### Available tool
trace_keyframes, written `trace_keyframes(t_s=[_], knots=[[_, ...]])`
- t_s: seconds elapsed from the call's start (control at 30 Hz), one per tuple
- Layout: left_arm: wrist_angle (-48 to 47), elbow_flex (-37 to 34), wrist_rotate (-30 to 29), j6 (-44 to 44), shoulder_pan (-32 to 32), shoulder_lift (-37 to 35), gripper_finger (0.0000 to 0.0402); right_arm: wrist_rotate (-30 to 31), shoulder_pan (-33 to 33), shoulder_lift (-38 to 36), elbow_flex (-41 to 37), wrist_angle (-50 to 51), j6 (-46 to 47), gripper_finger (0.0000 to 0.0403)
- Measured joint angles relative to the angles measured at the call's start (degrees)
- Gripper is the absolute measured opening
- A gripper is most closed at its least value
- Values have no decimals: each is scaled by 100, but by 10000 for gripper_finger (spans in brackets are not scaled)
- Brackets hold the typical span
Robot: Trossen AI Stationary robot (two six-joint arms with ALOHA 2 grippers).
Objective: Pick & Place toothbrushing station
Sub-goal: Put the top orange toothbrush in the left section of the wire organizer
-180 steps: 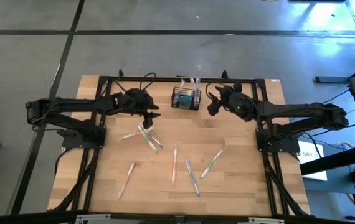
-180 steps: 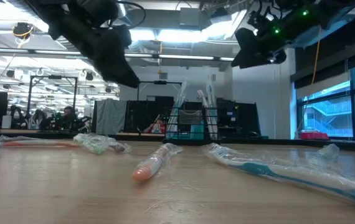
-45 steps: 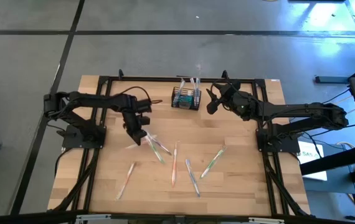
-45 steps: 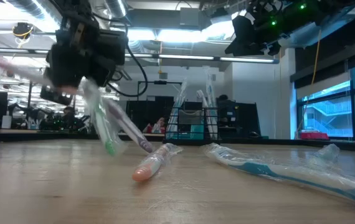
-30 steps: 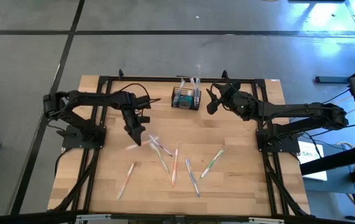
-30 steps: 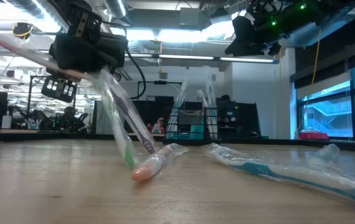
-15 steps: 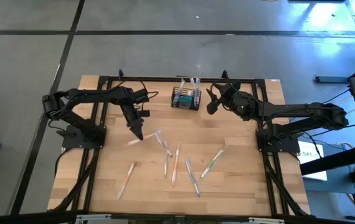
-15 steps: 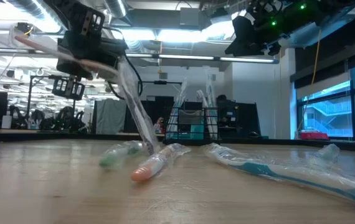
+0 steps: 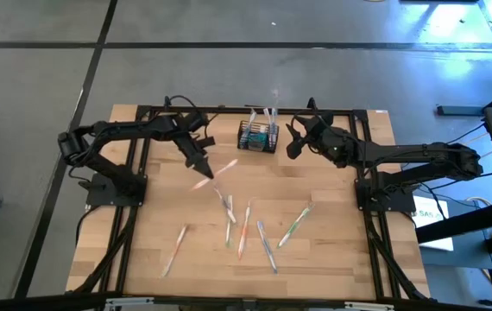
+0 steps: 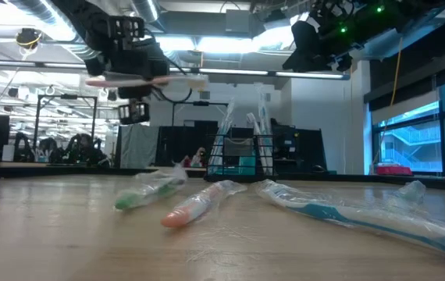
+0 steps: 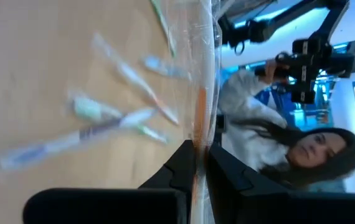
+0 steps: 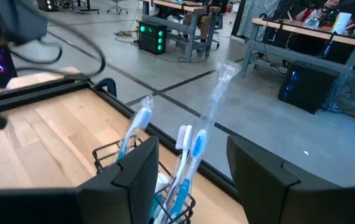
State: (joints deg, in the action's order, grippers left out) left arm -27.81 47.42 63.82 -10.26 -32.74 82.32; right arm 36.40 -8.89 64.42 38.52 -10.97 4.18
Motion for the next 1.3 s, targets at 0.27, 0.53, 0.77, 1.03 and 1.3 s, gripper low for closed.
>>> trace_keyframes(t_s=[0.27,0.53,0.77,1.03,1.3], knots=[[1253,0,-459,-26,-262,0,22,0,-2,0,0,90,29,191],[2678,0,-1555,137,-351,0,22,0,-2,0,0,122,136,192],[3692,0,-2459,590,-287,0,22,0,-2,0,0,125,136,192],[4690,0,-3159,873,-59,94,22,0,-1,0,0,166,136,192],[5956,-5,-3566,1018,127,551,22,-86,-2,0,0,180,135,192]])
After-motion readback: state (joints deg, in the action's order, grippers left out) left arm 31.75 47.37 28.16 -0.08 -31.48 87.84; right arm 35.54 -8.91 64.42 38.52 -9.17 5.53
